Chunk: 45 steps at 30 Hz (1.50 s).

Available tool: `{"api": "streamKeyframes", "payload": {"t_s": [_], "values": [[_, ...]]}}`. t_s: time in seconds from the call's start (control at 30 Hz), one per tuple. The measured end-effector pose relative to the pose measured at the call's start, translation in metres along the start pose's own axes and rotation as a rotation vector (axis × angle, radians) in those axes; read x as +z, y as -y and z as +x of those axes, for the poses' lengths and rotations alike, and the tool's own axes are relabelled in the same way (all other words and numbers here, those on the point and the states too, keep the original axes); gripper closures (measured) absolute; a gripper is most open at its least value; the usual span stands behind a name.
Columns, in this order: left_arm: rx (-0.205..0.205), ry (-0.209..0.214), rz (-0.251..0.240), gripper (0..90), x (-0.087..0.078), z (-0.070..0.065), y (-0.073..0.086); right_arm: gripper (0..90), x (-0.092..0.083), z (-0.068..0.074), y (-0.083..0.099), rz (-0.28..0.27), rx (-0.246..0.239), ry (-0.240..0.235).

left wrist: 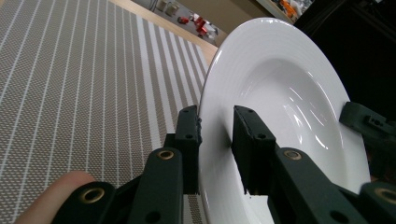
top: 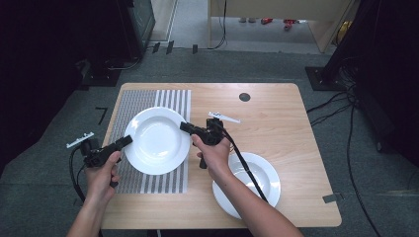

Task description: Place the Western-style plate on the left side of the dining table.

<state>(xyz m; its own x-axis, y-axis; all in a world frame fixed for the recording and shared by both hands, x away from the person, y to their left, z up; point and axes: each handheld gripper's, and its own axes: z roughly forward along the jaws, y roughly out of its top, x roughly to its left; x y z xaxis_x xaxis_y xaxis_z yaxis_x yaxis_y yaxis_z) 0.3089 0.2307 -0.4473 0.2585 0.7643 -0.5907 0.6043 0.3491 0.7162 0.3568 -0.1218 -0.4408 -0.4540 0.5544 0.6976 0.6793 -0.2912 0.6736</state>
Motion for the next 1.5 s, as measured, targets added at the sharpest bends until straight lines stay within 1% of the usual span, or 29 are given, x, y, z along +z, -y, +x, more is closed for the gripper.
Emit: {"api": "streamKeyframes", "payload": {"t_s": [0.07,0.3,0.43,0.5,0.63,0.7,0.8,1.0,1.2,1.23,1.3,1.33,1.37,1.47,1.5], "values": [[-0.002,-0.007,0.003,73.0,0.002,0.003,-0.002,83.2,0.005,-0.001,-0.001,0.001,-0.003,0.004],[-0.013,-0.032,0.024,72.7,0.010,0.012,-0.005,82.6,0.019,-0.008,-0.002,0.020,0.008,0.020],[-0.018,-0.048,0.027,72.8,0.015,0.016,-0.006,82.5,0.026,-0.015,0.001,0.019,0.035,0.024],[-0.018,-0.057,0.036,72.8,0.017,0.019,-0.005,82.3,0.029,-0.018,0.002,0.022,0.044,0.029],[-0.031,-0.067,0.041,72.8,0.022,0.024,-0.005,82.2,0.035,-0.024,0.005,0.028,0.063,0.035],[-0.032,-0.072,0.045,72.9,0.024,0.026,-0.006,81.9,0.038,-0.027,0.005,0.034,0.059,0.040],[-0.045,-0.082,0.043,72.8,0.027,0.030,-0.007,81.8,0.044,-0.029,0.004,0.036,0.066,0.048],[-0.060,-0.110,0.048,73.1,0.032,0.039,-0.011,81.1,0.059,-0.036,0.003,0.048,0.091,0.063],[-0.079,-0.139,0.051,73.4,0.036,0.049,-0.018,80.8,0.077,-0.042,0.004,0.056,0.131,0.072],[-0.088,-0.144,0.052,73.6,0.038,0.050,-0.019,80.6,0.080,-0.044,0.004,0.056,0.134,0.075],[-0.093,-0.155,0.061,73.7,0.041,0.054,-0.022,80.7,0.086,-0.047,0.005,0.052,0.161,0.079],[-0.099,-0.160,0.061,73.8,0.042,0.055,-0.024,80.6,0.089,-0.049,0.005,0.059,0.170,0.083],[-0.108,-0.165,0.059,74.0,0.044,0.057,-0.025,80.4,0.092,-0.051,0.005,0.059,0.170,0.084],[-0.120,-0.183,0.060,74.1,0.049,0.060,-0.027,80.4,0.100,-0.054,0.004,0.052,0.189,0.098],[-0.125,-0.189,0.056,74.1,0.051,0.061,-0.027,80.4,0.102,-0.056,0.004,0.046,0.203,0.102]]}}
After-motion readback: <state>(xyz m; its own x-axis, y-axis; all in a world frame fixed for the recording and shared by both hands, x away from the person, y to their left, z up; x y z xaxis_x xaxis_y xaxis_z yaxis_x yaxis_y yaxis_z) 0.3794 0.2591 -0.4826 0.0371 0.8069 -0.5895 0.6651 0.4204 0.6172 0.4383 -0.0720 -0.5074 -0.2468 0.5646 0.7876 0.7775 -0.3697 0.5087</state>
